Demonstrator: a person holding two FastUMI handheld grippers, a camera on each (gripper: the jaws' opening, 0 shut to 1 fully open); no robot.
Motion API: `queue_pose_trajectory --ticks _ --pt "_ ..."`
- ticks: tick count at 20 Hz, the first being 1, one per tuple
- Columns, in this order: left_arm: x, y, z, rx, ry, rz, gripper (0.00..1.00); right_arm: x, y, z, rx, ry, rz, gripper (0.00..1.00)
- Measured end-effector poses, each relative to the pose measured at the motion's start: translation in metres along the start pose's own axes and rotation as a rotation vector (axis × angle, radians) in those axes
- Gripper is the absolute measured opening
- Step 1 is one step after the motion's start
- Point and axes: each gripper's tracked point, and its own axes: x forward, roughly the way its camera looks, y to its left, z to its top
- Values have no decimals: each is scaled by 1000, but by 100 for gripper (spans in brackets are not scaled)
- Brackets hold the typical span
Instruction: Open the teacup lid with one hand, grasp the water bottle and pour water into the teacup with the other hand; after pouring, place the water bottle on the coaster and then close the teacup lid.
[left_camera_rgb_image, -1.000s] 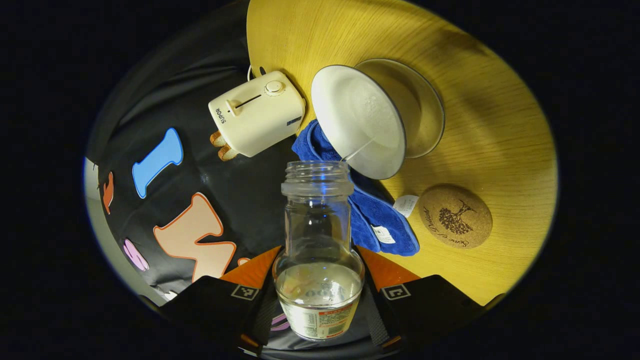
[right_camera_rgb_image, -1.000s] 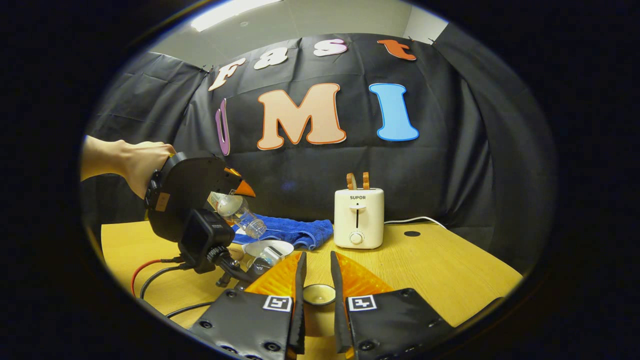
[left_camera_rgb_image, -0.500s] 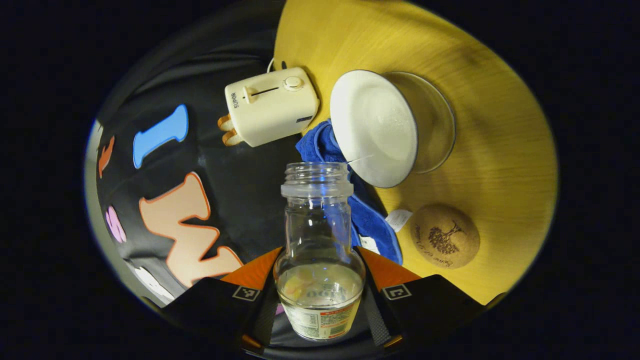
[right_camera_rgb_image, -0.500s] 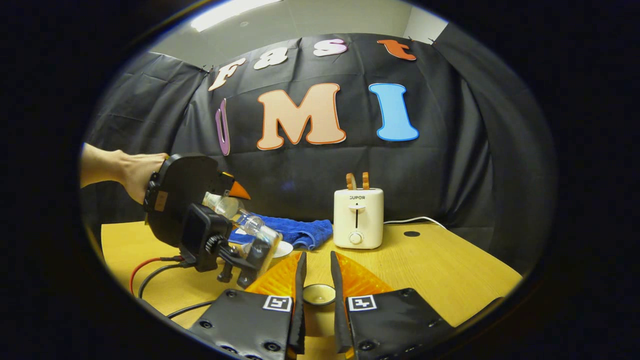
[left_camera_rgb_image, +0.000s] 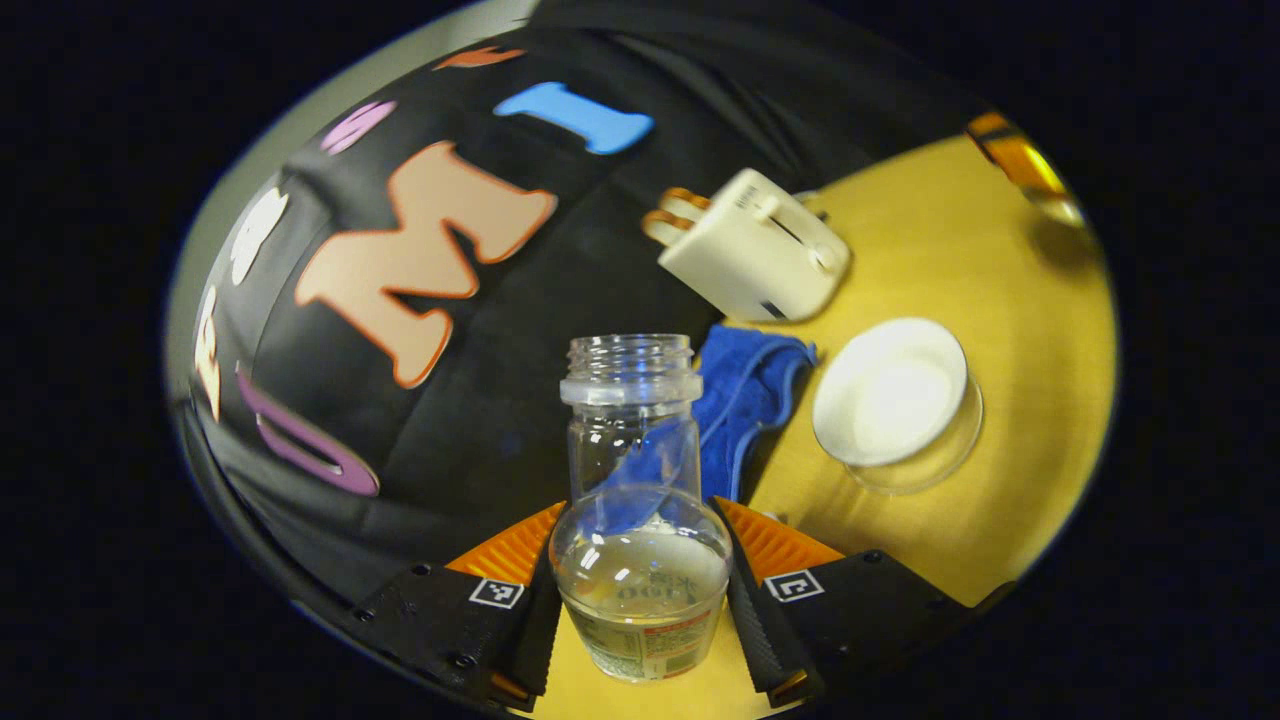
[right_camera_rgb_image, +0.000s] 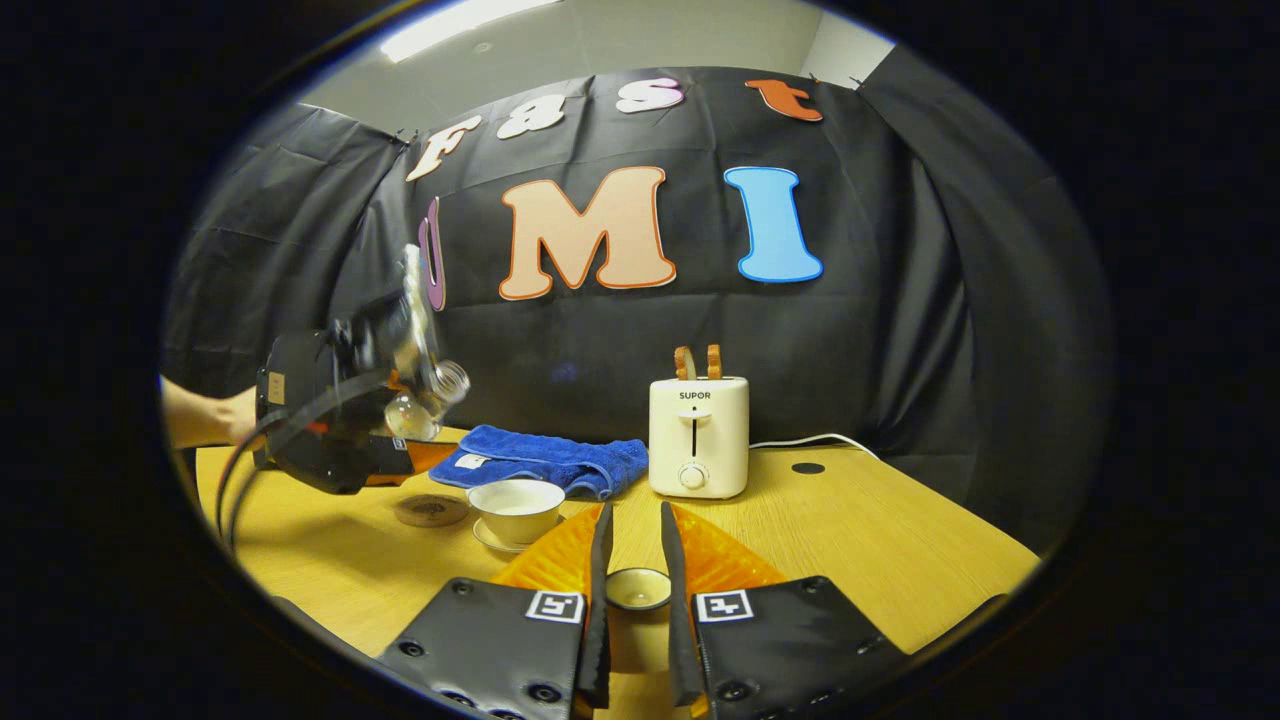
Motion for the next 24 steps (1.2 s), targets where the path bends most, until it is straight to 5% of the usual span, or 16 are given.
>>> queue_pose_trajectory --ticks 3,8,14,24 --pt "1 7 5 -399 -107 89 72 0 -1 0 1 1 1 27" --pt "-3 9 13 -623 -223 61 72 -1 0 0 0 1 1 26" --pt "8 -4 7 -687 -222 38 72 -1 -1 0 0 1 1 27" --pt "20 -18 -8 -636 -174 32 72 -1 0 0 0 0 1 27"
